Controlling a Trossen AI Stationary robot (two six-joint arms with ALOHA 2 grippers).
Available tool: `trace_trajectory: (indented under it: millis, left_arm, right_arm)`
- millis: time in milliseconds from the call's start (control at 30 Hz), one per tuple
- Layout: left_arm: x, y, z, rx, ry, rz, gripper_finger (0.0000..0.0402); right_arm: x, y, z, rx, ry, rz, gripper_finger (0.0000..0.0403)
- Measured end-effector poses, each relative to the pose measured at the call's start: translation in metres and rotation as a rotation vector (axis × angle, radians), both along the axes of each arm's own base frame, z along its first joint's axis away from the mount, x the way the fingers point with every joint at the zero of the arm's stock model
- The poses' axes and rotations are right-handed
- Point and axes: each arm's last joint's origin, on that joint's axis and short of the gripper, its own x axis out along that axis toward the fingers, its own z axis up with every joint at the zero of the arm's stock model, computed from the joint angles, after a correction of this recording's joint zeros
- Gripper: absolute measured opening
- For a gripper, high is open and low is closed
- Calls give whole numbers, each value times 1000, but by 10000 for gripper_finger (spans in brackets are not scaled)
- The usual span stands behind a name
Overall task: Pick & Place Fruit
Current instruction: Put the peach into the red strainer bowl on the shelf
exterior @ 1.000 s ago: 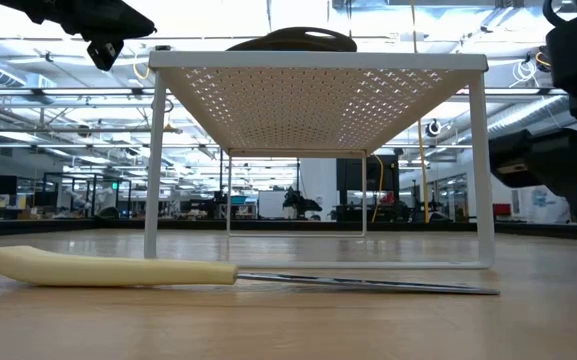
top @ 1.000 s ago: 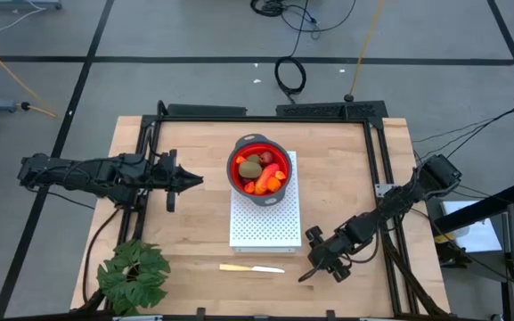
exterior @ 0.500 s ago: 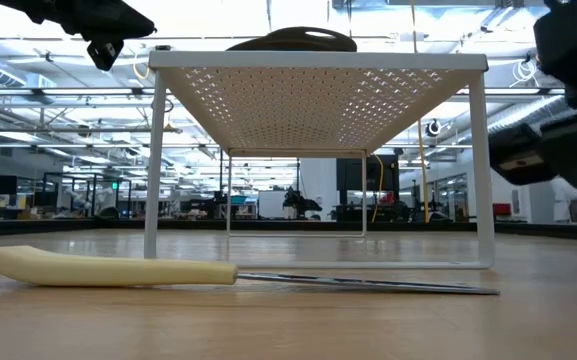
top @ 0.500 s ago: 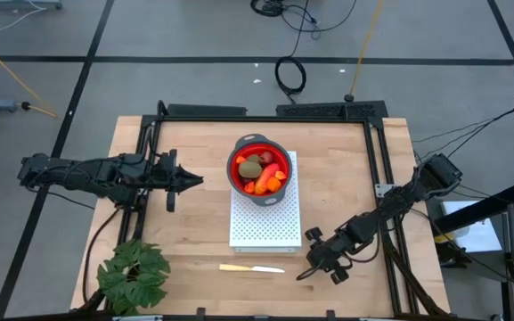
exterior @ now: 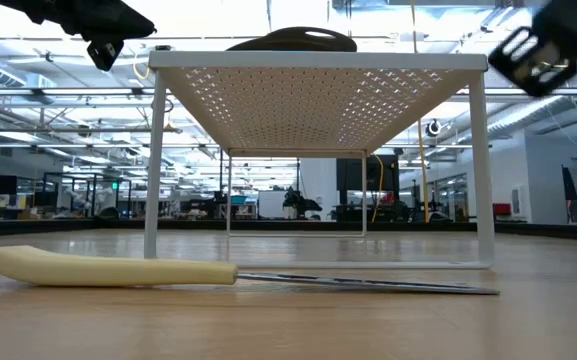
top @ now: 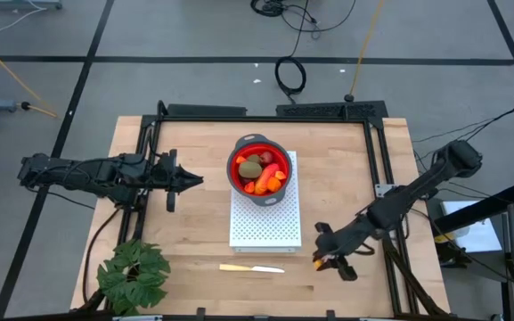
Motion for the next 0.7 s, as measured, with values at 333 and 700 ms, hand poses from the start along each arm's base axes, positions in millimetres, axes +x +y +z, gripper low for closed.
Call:
trace_trajectory:
  millis: [333, 700]
  left_arm:
    - [0, 0, 0, 0, -1, 0, 21]
    - [0, 0, 1, -59, -14, 13, 21]
  right_arm:
    - [-13, -15, 46, 147, -195, -202, 112]
    - [-2, -36, 81, 212, -537, -496, 112]
